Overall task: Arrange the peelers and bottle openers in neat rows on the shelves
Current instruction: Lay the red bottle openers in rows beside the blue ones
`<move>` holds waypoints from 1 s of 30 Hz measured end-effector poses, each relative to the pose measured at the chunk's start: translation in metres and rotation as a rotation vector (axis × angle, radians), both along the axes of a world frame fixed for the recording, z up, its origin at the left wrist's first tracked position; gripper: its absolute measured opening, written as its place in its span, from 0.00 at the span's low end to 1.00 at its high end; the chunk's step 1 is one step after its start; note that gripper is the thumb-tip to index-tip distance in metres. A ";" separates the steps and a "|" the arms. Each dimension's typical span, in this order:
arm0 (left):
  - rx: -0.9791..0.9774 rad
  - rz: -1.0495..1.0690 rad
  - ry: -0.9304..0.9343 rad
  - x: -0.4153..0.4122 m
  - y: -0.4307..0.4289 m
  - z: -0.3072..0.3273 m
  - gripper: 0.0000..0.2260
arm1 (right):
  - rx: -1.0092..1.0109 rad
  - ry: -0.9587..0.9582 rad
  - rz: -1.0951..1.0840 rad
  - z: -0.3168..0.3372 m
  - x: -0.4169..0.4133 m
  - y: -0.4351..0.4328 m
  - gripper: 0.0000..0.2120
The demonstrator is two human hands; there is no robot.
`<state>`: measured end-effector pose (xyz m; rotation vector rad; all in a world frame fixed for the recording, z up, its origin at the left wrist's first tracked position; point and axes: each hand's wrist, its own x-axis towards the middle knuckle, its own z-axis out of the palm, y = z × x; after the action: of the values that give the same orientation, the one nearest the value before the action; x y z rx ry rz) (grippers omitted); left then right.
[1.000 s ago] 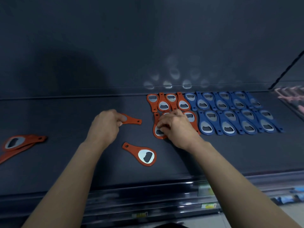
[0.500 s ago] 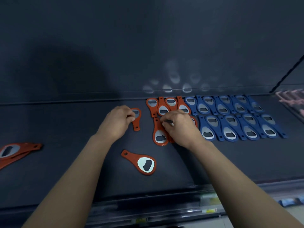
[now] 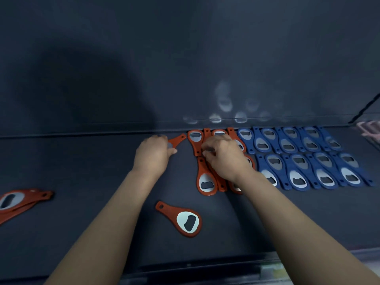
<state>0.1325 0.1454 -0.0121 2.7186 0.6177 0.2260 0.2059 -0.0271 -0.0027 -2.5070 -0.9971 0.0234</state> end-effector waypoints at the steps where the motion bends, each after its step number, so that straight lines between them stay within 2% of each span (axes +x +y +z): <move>1: -0.025 -0.007 -0.013 0.000 -0.003 -0.001 0.12 | -0.026 -0.005 0.017 -0.001 0.002 0.003 0.11; 6: -0.071 -0.128 -0.143 -0.008 0.007 -0.008 0.10 | -0.129 -0.035 0.040 -0.009 0.010 0.010 0.16; 10: -0.208 -0.207 -0.124 -0.006 0.011 -0.009 0.13 | -0.112 -0.027 0.053 -0.011 0.012 0.010 0.17; 17: -0.086 -0.216 -0.121 0.009 -0.005 -0.017 0.15 | -0.025 -0.004 0.082 -0.007 0.014 0.009 0.12; 25: -0.093 -0.213 -0.149 0.011 -0.013 -0.018 0.16 | -0.001 -0.003 0.103 -0.007 0.015 0.005 0.12; 30: -0.109 -0.148 -0.198 -0.001 -0.005 -0.007 0.18 | 0.100 -0.012 0.078 0.000 0.012 0.004 0.11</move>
<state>0.1316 0.1408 -0.0195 2.5818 0.3602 0.4059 0.2176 -0.0227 -0.0030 -2.3799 -1.0735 -0.0178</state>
